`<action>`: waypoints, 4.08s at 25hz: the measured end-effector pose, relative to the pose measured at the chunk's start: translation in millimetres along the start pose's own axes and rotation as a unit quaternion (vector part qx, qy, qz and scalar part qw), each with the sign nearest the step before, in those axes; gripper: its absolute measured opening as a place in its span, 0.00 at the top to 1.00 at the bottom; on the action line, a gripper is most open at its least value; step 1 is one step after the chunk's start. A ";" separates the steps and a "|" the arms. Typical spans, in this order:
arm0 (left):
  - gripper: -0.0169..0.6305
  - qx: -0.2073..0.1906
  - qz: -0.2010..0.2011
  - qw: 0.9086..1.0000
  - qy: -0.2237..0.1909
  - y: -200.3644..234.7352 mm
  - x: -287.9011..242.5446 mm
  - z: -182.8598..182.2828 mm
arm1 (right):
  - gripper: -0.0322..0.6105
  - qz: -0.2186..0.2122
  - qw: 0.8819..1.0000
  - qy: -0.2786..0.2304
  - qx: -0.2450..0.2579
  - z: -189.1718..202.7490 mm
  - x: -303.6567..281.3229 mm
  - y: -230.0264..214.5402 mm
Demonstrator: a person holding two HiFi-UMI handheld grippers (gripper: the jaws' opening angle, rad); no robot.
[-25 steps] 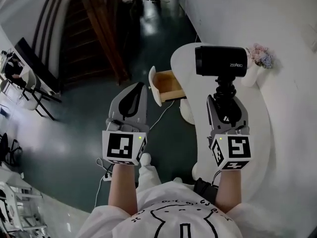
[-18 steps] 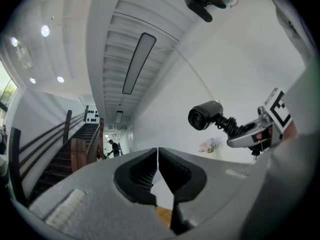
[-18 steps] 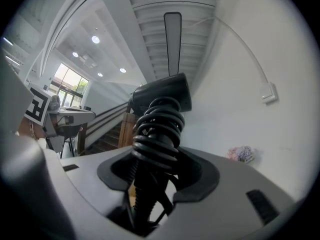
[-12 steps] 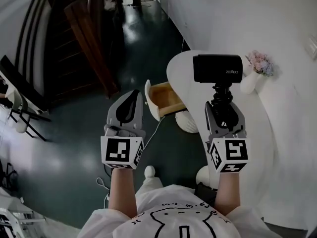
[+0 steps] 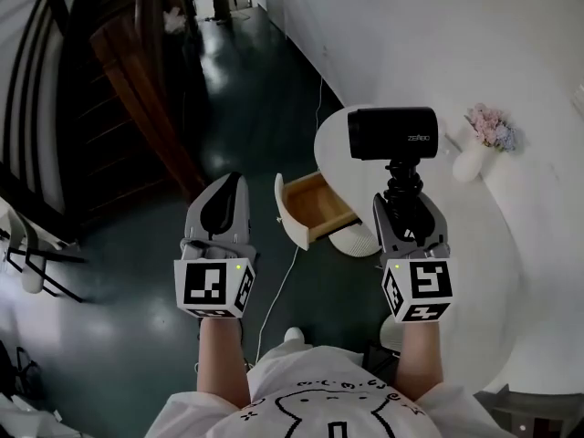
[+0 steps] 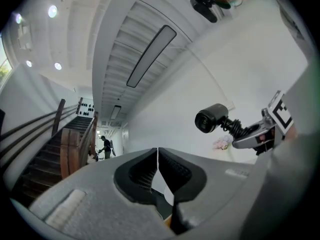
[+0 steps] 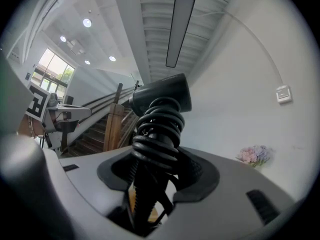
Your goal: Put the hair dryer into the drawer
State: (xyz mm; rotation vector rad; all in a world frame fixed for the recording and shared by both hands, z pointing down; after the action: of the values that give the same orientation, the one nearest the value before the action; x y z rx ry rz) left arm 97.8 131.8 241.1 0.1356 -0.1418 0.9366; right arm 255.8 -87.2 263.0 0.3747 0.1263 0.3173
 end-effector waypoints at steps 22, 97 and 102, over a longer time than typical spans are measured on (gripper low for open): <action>0.94 0.022 0.039 0.999 0.029 48.5 -55.9 42.9 | 0.63 0.021 0.999 0.049 -0.006 24.7 -61.2 16.9; 0.94 0.050 0.562 0.805 0.183 108.0 -363.4 215.6 | 0.63 0.324 0.830 0.363 -0.273 150.5 -277.1 179.3; 0.94 0.046 0.564 0.801 0.195 107.1 -364.1 227.7 | 0.63 0.293 0.811 0.396 -0.317 182.9 -283.1 190.9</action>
State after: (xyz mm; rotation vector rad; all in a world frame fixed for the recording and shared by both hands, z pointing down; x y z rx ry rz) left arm -215.8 -134.0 405.1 -0.0811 0.2514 2.1519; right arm -31.9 -73.5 521.9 -0.4339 0.7150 1.0918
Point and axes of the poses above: the fingertips, and each gripper's own axes: x backward along the fingers, y to its left, z out of its underside, the point moved 6 cm from there along x, backward along the fingers, and after that the axes turned 12 degrees about x, right-handed, at the moved point
